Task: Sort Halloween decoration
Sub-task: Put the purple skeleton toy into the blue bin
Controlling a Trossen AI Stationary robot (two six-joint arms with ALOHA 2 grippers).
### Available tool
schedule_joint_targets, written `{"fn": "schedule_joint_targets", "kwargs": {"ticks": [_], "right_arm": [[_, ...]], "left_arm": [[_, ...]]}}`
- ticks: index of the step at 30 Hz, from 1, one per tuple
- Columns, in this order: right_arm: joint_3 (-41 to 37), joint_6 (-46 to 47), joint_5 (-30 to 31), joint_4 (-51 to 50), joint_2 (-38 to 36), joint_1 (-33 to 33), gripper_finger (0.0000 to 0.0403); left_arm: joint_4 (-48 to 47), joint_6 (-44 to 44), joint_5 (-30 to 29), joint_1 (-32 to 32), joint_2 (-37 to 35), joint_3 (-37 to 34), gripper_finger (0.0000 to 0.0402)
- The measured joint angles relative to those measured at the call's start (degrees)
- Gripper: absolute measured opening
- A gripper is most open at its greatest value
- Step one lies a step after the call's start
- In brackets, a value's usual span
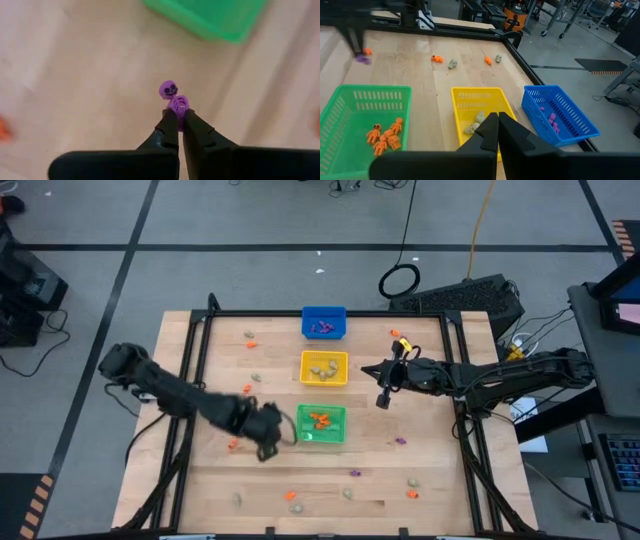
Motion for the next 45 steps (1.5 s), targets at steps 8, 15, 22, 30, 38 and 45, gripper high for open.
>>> {"fn": "schedule_joint_targets", "kwargs": {"ticks": [8,15,22,30,38,45], "right_arm": [[0.00,1.11,0.00,-0.06,0.00,-0.01,0.0000],[0.00,0.34,0.07,-0.21,0.00,-0.01,0.0000],[0.00,-1.81,0.10,0.26,0.00,-0.78,0.0000],[0.00,-2.78,0.17,2.13,0.00,-2.98,0.0000],[0.00,-2.96,0.17,2.11,0.00,-3.55,0.0000],[0.00,-0.91,0.13,0.93,0.00,-3.50,0.0000]], "left_arm": [[-0.48,20.69,-0.80,17.99,-0.01,6.25,0.0002],[-0.56,34.87,0.47,33.86,0.37,14.09,0.0002],[0.69,44.96,1.29,44.86,5.63,20.98,0.0001],[11.61,52.30,6.93,52.81,14.47,23.43,0.0001],[14.79,56.18,12.39,56.54,24.81,29.14,0.0000],[15.61,56.63,13.38,57.05,29.40,31.07,0.0000]]}}
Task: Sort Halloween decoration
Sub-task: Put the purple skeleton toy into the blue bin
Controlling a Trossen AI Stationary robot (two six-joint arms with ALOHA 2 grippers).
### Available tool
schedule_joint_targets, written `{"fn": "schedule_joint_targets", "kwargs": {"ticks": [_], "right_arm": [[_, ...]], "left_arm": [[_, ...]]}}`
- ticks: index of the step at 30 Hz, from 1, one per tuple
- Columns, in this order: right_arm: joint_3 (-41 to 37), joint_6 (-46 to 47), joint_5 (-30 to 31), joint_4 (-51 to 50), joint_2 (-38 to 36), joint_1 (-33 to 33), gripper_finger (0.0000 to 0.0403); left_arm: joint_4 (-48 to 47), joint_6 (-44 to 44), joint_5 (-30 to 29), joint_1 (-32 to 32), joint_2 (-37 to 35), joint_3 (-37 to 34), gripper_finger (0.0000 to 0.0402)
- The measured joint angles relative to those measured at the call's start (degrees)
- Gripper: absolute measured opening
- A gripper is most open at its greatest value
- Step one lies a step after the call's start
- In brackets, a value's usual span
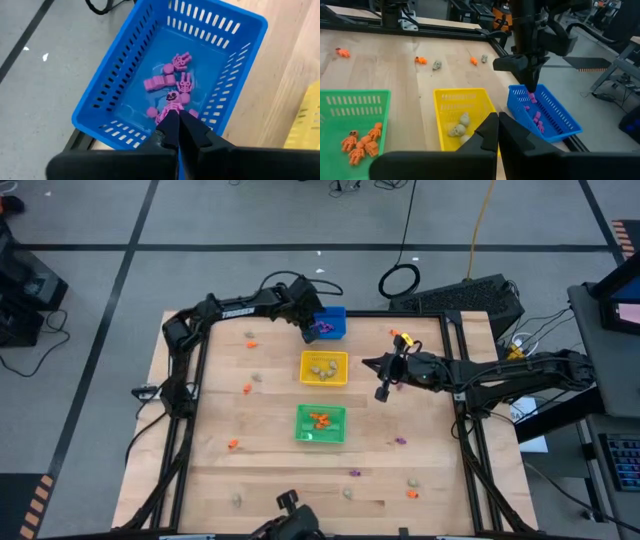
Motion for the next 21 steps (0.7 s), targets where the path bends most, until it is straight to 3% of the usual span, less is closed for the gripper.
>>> {"fn": "schedule_joint_targets", "kwargs": {"ticks": [21], "right_arm": [[0.00,2.63,0.02,-1.64,0.00,0.11,0.0000]], "left_arm": [[-1.85,1.12,2.22,-0.65,-0.23,3.30,0.0000]]}}
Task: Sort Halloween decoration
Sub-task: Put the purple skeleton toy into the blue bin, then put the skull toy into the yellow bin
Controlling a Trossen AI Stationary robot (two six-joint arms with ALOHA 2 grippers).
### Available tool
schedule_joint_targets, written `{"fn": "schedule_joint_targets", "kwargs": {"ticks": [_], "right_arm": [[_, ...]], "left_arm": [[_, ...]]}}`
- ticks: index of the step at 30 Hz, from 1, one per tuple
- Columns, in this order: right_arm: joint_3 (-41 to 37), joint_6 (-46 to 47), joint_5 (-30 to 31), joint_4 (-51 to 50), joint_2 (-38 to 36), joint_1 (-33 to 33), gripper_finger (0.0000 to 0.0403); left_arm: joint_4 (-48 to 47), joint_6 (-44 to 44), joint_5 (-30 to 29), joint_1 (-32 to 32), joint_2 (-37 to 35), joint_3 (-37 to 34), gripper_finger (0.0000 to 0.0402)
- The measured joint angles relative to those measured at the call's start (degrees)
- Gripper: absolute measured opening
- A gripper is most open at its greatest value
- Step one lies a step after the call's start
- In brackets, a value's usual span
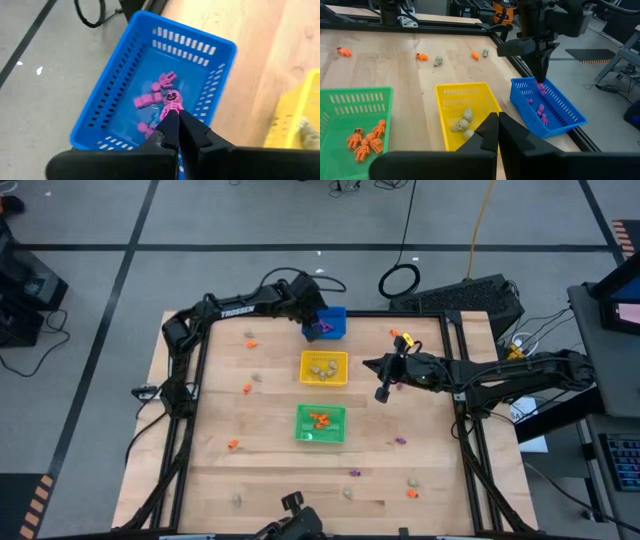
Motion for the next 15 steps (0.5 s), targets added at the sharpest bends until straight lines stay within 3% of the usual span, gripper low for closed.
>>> {"fn": "schedule_joint_targets", "kwargs": {"ticks": [4,12,15], "right_arm": [[0.00,0.02,0.01,0.01,0.00,0.00,0.0000],[0.00,0.02,0.03,0.01,0.00,0.00,0.0000],[0.00,0.02,0.03,0.01,0.00,0.00,0.0000]], "left_arm": [[-0.77,0.00,0.12,0.02,0.00,0.00,0.0011],[-0.82,0.00,0.09,0.02,0.00,0.00,0.0102],[-0.81,0.21,-2.38,-0.02,-0.02,0.00,0.0102]]}}
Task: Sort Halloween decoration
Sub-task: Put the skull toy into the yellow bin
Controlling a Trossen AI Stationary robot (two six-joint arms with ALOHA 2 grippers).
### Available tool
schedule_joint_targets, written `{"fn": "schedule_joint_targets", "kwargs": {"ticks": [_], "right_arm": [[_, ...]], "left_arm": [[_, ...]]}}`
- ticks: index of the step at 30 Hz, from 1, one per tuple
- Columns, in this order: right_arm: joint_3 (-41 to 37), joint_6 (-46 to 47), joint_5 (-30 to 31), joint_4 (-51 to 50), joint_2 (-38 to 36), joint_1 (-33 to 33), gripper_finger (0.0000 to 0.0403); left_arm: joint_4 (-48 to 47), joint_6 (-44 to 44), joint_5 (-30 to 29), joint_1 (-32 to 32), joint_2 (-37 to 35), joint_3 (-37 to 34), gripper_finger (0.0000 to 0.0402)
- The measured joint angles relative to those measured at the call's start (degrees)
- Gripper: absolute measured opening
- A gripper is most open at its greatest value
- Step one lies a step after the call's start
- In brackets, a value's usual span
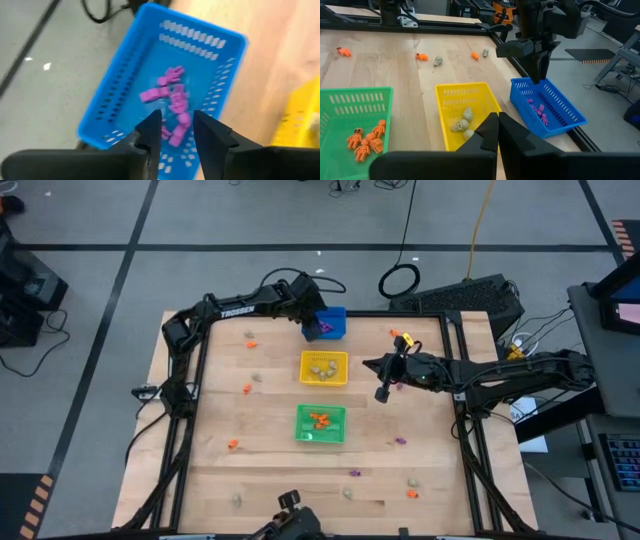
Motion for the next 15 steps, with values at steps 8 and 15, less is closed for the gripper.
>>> {"fn": "schedule_joint_targets", "kwargs": {"ticks": [8,15], "right_arm": [[0.00,0.15,0.04,-0.67,0.00,0.02,0.0000],[0.00,0.12,0.04,-0.90,0.00,0.02,0.0000]], "left_arm": [[5.27,-0.19,-2.51,-0.75,-2.98,-2.35,0.0007],[17.19,-0.25,-5.26,-3.63,-10.92,-11.85,0.0001]]}}
